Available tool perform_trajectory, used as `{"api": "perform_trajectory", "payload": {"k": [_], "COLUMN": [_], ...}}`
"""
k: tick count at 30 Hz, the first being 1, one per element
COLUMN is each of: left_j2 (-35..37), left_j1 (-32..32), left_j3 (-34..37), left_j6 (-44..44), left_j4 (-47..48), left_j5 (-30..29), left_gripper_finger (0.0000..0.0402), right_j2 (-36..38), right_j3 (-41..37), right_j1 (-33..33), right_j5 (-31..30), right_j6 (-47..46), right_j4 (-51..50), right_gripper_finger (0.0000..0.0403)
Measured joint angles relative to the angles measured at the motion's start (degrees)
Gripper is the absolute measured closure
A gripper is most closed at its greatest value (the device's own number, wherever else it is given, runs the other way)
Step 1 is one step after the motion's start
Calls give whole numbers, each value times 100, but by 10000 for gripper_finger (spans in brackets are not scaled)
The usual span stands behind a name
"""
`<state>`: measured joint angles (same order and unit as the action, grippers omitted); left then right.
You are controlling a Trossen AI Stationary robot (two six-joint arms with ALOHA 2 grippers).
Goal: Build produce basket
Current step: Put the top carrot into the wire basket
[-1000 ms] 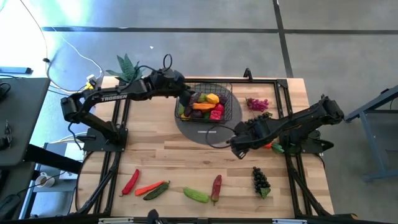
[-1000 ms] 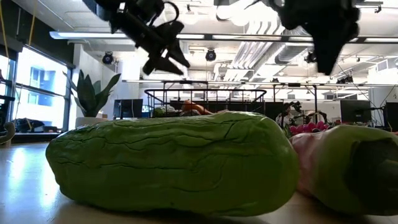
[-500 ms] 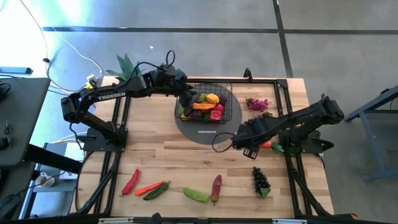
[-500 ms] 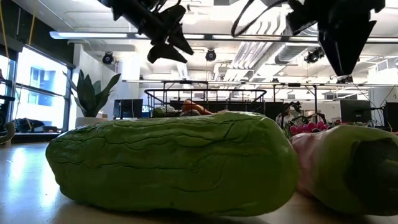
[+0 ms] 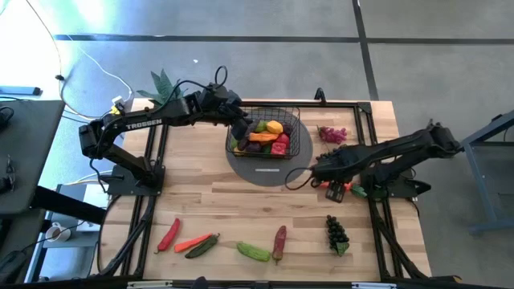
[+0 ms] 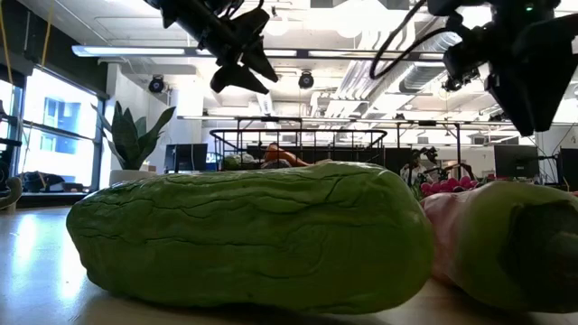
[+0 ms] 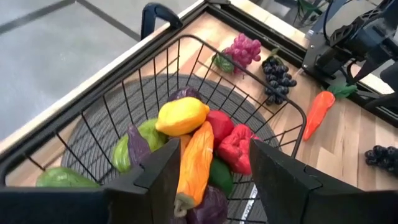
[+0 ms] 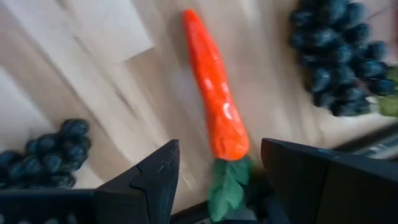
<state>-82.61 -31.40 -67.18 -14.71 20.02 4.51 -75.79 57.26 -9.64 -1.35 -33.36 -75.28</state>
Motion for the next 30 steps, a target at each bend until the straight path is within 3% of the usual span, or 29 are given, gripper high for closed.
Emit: {"api": "perform_trajectory", "payload": {"k": [9, 21, 30], "left_j2": [0, 8, 496], "left_j1": [15, 226, 303], "left_j3": [0, 2, 10], "left_j6": [-169, -340, -635], "left_j4": [22, 46, 736], "left_j5": [1, -7, -299], "left_gripper_finger": [224, 225, 224], "right_j2": [802, 781, 451], "right_j3": [-1036, -1898, -2073], "right_j1": [345, 600, 820], "right_j5": [643, 484, 549], "right_j6": [698, 1138, 1340], "right_j4": [1277, 1968, 2151], "right_gripper_finger": [194, 195, 195]}}
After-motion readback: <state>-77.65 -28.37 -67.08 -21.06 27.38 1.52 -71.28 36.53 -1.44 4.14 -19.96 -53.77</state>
